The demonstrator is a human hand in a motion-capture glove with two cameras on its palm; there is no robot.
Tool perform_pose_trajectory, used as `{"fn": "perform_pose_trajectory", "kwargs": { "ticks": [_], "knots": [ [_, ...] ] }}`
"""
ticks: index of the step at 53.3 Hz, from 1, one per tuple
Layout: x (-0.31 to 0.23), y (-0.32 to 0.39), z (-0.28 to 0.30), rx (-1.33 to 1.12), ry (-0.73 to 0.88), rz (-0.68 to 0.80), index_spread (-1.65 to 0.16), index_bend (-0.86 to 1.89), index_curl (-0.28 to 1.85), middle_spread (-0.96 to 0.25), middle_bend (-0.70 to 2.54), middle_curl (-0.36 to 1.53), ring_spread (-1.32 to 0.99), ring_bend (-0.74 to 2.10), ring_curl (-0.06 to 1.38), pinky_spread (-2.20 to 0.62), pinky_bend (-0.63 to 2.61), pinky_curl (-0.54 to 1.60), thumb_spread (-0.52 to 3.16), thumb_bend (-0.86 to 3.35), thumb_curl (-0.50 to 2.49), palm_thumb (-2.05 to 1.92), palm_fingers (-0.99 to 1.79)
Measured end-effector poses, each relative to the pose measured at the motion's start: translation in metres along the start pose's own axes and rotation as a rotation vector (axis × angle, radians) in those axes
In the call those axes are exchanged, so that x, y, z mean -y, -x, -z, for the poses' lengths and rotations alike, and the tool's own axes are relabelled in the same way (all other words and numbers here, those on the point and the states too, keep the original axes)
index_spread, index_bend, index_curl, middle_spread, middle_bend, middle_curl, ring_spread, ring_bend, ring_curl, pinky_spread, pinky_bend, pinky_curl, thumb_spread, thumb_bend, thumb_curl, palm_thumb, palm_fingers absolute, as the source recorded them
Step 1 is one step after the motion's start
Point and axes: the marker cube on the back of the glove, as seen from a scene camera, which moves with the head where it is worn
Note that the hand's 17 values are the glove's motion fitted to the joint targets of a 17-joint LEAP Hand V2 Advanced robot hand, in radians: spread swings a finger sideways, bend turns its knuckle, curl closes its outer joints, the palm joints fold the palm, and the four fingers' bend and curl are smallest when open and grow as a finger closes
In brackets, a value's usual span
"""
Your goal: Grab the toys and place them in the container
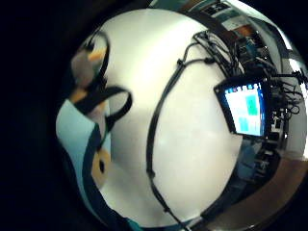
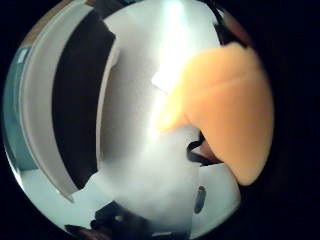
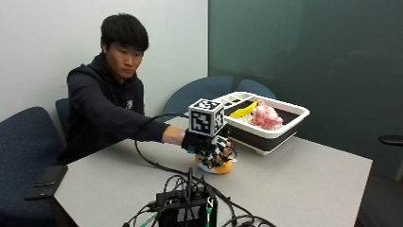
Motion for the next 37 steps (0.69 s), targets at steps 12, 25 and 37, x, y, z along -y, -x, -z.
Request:
{"fn": "perform_pose_trajectory", "kwargs": {
  "ticks": [12,25,37],
  "knots": [
    [-0.023,0.031,0.026,0.073,0.057,0.050,-0.38,0.41,0.38,-0.21,0.62,0.46,-0.35,1.18,0.48,-0.38,1.06,0.39,0.75,0.24,0.66,0.80,1.03],
    [-0.052,0.075,0.162,0.047,-0.132,0.082,-0.46,0.61,0.57,-0.31,0.81,0.65,-0.42,1.29,0.58,-0.41,1.11,0.45,0.41,0.27,0.80,0.83,0.95],
    [-0.056,0.124,0.259,0.096,-0.307,0.153,-0.51,0.71,0.76,-0.36,0.91,0.82,-0.44,1.37,0.66,-0.41,1.21,0.50,0.19,0.28,0.89,0.81,0.82]
  ]
}}
